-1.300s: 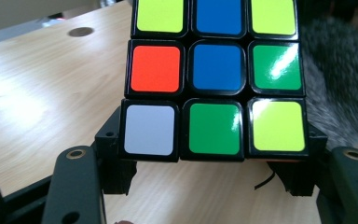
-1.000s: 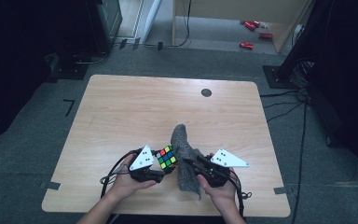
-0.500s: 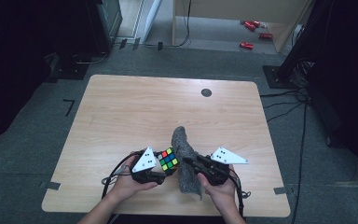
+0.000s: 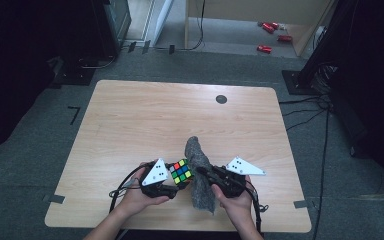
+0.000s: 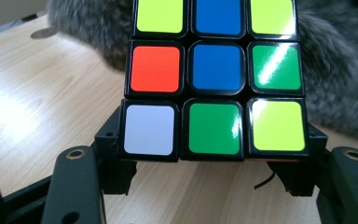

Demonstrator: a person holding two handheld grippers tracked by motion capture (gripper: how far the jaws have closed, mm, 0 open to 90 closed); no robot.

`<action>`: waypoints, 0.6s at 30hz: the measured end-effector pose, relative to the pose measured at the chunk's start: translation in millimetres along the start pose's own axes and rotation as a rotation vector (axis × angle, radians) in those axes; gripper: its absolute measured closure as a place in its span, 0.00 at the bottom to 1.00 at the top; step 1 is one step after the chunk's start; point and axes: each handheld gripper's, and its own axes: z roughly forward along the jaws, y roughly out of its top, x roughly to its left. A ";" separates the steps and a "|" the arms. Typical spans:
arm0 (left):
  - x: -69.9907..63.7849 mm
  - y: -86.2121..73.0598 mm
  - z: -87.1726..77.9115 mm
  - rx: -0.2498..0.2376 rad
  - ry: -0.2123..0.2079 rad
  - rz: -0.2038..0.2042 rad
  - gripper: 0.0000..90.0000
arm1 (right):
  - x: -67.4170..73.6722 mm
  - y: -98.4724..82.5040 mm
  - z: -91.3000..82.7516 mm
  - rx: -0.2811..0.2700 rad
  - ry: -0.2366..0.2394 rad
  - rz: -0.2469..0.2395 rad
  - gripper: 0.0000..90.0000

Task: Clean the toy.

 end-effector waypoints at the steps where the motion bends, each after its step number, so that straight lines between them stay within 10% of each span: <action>1: 0.8 -0.9 1.6 0.015 0.008 -0.002 0.39 | 1.8 0.7 -0.1 -0.002 0.001 -0.008 0.87; 18: -15.2 7.2 16.6 0.142 0.100 0.038 0.39 | 32.3 -6.2 20.8 0.065 0.045 -0.073 0.86</action>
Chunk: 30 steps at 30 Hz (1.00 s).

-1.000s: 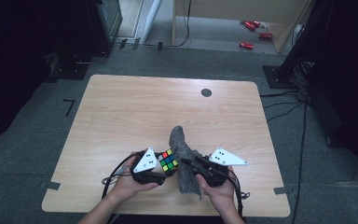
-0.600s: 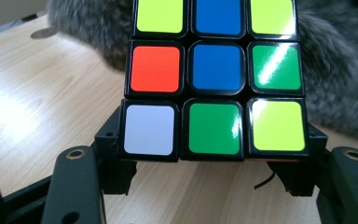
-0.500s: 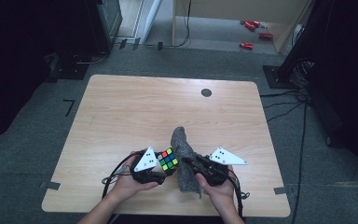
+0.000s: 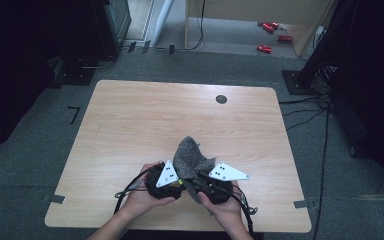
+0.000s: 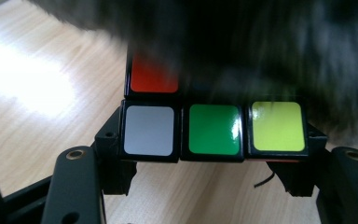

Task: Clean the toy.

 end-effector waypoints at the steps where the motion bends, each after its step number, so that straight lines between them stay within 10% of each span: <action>1: -2.3 1.8 0.8 0.000 0.009 0.003 0.39 | 3.2 -1.6 2.0 0.000 -0.005 -0.008 0.86; 25: -5.4 5.0 -4.2 -0.029 0.011 0.037 0.39 | -11.5 3.2 -16.3 -0.093 -0.205 0.030 0.87; 30: -5.3 5.1 -3.5 -0.021 0.011 0.033 0.39 | -3.3 -0.1 -11.1 -0.096 -0.186 0.012 0.87</action>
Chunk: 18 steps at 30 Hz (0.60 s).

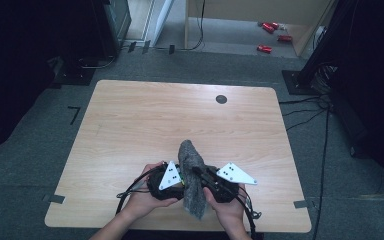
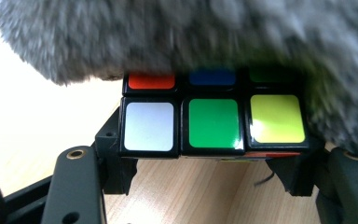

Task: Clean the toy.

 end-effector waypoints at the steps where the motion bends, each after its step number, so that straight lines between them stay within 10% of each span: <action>1: 0.4 -0.1 -0.2 0.001 0.000 0.000 0.39 | 2.1 -0.2 0.7 -0.001 -0.003 -0.005 0.87; 18: -4.2 0.5 4.7 0.042 0.016 0.009 0.39 | 17.6 -6.1 4.0 0.025 -0.094 -0.145 0.83</action>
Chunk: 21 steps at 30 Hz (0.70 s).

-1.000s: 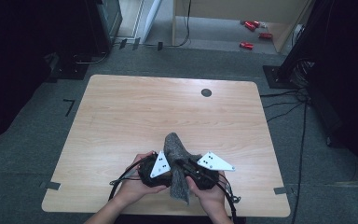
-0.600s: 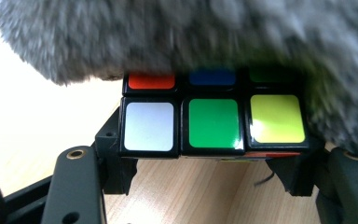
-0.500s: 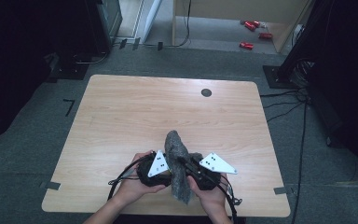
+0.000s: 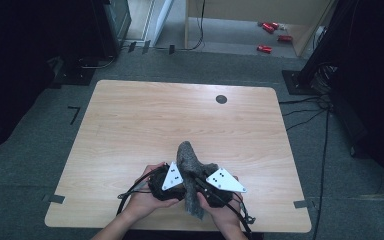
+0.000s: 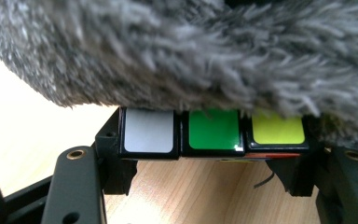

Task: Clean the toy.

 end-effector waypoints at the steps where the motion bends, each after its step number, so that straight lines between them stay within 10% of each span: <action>1: -0.5 0.2 0.0 0.001 0.002 0.003 0.39 | 1.3 -0.2 0.1 0.001 -0.006 -0.008 0.83; 10: 0.3 1.4 -5.1 -0.035 -0.034 0.000 0.39 | -0.2 1.7 3.0 0.020 -0.011 -0.036 0.64; 13: 1.7 0.8 -5.7 -0.042 -0.033 -0.003 0.39 | -11.6 2.1 -0.1 0.003 0.037 0.042 0.73; 21: 6.4 -0.4 -11.2 -0.083 -0.044 -0.010 0.39 | -17.1 6.4 -8.7 -0.045 0.041 0.066 0.84</action>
